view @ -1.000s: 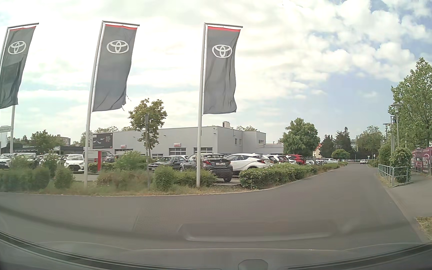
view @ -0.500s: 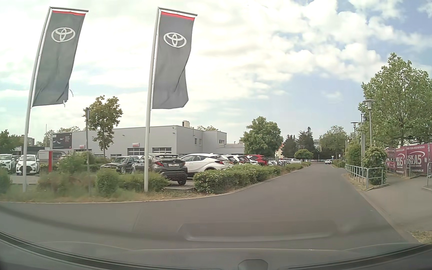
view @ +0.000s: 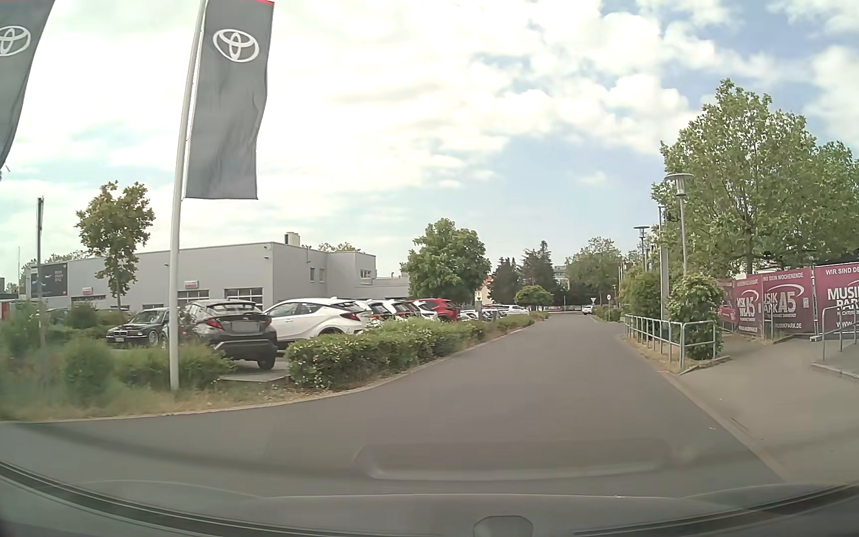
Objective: Follow the waypoints while adhering to traffic rules and regulations
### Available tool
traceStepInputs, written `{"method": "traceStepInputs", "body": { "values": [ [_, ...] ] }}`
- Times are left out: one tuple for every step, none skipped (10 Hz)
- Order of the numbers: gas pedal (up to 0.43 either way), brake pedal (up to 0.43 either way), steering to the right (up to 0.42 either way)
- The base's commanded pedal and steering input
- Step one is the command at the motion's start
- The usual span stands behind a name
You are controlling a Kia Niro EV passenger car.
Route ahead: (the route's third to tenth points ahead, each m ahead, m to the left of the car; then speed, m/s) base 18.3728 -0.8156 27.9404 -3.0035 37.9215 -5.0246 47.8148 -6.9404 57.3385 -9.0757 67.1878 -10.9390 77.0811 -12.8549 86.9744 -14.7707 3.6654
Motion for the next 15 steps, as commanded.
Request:
{"method": "traceStepInputs", "body": {
  "values": [
    [0.087,0.024,0.198],
    [0.087,0.030,0.191],
    [0.087,0.030,0.187],
    [0.087,0.030,0.180],
    [0.087,0.024,0.175],
    [0.087,0.030,0.173],
    [0.087,0.030,0.171],
    [0.079,0.030,0.166],
    [0.079,0.030,0.155],
    [0.079,0.030,0.141],
    [0.079,0.030,0.122],
    [0.079,0.024,0.106],
    [0.079,0.030,0.090],
    [0.079,0.030,0.070],
    [0.079,0.030,0.054]
  ]
}}
